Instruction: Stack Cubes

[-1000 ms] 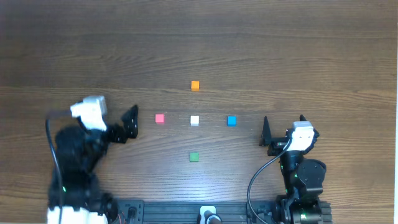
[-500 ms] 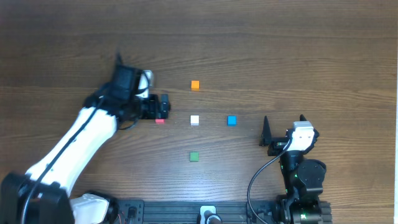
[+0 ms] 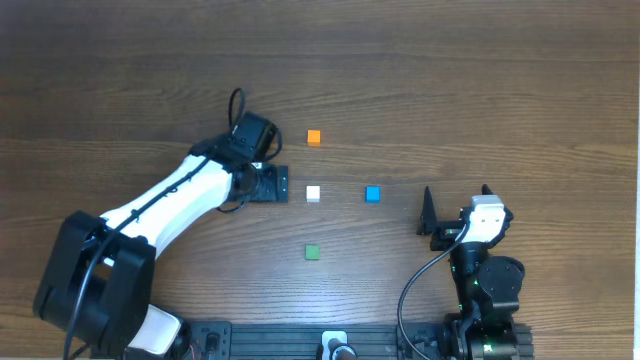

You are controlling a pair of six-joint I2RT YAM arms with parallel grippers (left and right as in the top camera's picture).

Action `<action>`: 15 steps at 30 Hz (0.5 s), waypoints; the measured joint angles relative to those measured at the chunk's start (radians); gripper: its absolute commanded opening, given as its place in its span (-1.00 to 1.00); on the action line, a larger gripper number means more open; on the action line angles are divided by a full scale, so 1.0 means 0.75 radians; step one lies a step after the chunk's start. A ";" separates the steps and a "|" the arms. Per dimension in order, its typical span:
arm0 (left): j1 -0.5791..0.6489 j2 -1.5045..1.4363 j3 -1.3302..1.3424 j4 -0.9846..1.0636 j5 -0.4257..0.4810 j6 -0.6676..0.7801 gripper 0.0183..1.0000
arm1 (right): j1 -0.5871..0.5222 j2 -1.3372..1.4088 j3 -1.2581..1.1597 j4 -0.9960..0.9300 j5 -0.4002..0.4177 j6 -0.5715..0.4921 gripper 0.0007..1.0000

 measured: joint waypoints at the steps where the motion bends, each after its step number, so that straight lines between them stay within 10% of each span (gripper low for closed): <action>1: -0.009 0.000 0.000 -0.007 -0.009 -0.009 0.89 | 0.000 0.001 0.000 0.001 0.000 0.001 0.99; 15: -0.017 0.032 0.000 -0.013 -0.068 -0.060 0.65 | 0.000 0.001 0.000 0.000 0.000 0.001 0.98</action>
